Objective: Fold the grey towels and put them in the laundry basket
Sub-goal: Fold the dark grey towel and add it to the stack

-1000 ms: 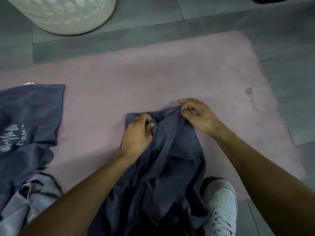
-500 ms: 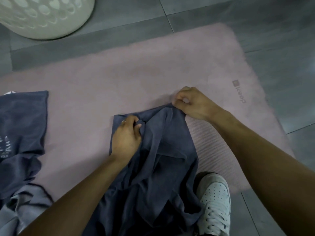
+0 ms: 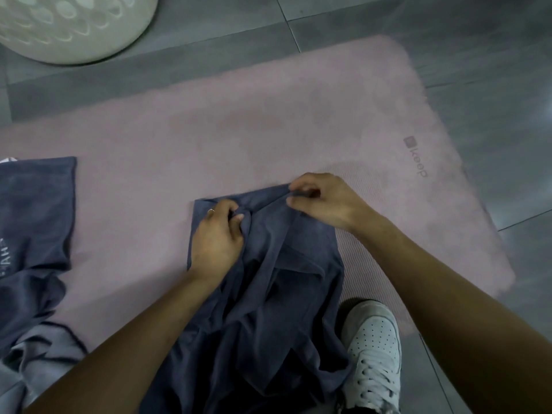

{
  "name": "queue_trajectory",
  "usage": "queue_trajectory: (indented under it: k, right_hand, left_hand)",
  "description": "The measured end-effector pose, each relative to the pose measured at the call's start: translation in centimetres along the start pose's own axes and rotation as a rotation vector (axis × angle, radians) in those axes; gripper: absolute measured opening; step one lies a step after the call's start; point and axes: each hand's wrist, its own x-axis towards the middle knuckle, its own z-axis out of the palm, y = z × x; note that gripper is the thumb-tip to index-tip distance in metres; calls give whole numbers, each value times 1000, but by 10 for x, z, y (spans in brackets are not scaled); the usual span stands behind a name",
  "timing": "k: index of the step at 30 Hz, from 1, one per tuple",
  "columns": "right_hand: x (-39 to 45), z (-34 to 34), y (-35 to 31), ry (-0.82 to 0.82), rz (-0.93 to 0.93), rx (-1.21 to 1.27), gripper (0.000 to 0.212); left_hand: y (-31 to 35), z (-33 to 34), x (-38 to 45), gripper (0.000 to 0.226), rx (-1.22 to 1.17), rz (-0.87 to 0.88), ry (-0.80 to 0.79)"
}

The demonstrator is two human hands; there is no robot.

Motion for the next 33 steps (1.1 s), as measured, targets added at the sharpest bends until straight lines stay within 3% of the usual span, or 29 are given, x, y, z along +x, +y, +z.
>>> queue_trajectory:
  k: [7,9,13,16,20,28,33]
  right_hand:
    - [-15,7,20,328,152,60,13]
    - [-17,1,22,303,282,237,14]
    - [-25,-12,20,78,474,569,11]
    - [-23,-18,24,207,450,665,12]
    - [-5,-13,27,498,321,391,8]
    - [10,-1,35,501,147,108,5]
    - [18,1,37,565,228,35,7]
  left_hand:
    - [14,5,1,5,-61,53,5]
    - [20,9,2,4,-112,33,16]
    - [21,9,8,6,-176,-64,27]
    - [19,7,11,4,-184,-110,-2]
    - [20,9,18,4,-188,-165,-40]
    - [15,12,16,3,-151,-111,-27]
    - [14,12,15,3,-156,-86,-17]
